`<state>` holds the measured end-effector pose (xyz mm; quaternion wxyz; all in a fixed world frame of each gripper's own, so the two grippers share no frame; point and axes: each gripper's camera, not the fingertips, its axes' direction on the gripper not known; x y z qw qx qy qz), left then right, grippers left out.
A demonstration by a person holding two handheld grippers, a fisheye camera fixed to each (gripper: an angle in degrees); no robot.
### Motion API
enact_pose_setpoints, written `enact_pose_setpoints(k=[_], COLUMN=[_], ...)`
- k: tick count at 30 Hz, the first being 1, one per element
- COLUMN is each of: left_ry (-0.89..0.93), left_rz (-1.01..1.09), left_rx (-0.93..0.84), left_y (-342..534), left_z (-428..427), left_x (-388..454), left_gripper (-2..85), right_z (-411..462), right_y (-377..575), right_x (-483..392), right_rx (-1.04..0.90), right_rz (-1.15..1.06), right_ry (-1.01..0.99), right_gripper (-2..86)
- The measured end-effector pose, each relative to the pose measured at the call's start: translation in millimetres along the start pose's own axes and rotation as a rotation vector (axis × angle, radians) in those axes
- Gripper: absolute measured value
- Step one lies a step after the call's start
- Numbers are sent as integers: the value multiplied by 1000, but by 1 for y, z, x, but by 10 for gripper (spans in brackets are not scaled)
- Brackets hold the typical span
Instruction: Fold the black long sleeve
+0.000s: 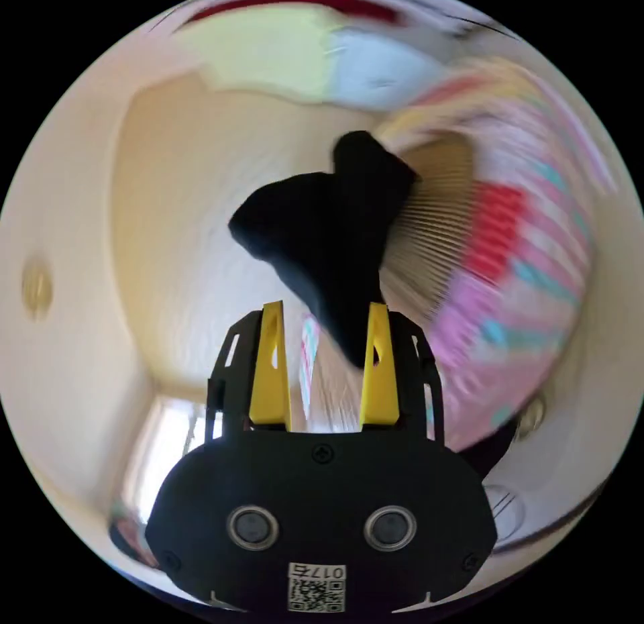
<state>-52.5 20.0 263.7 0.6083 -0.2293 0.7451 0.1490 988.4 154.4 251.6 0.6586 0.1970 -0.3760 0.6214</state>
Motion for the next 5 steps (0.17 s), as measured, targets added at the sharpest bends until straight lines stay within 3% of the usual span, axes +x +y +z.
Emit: enact_pose_setpoints(k=[2,5], left_ry=[-28,-24], left_rz=[-25,-50], left_rx=[-18,-38], left_y=[-1,-4], left_z=[11,22], left_x=[-3,-5], left_gripper=[66,66], right_z=[-23,-18], right_y=[42,105], right_x=[57,117], right_rx=[60,4], right_rz=[-75,-48], right_ry=[-15,4], right_gripper=[54,28])
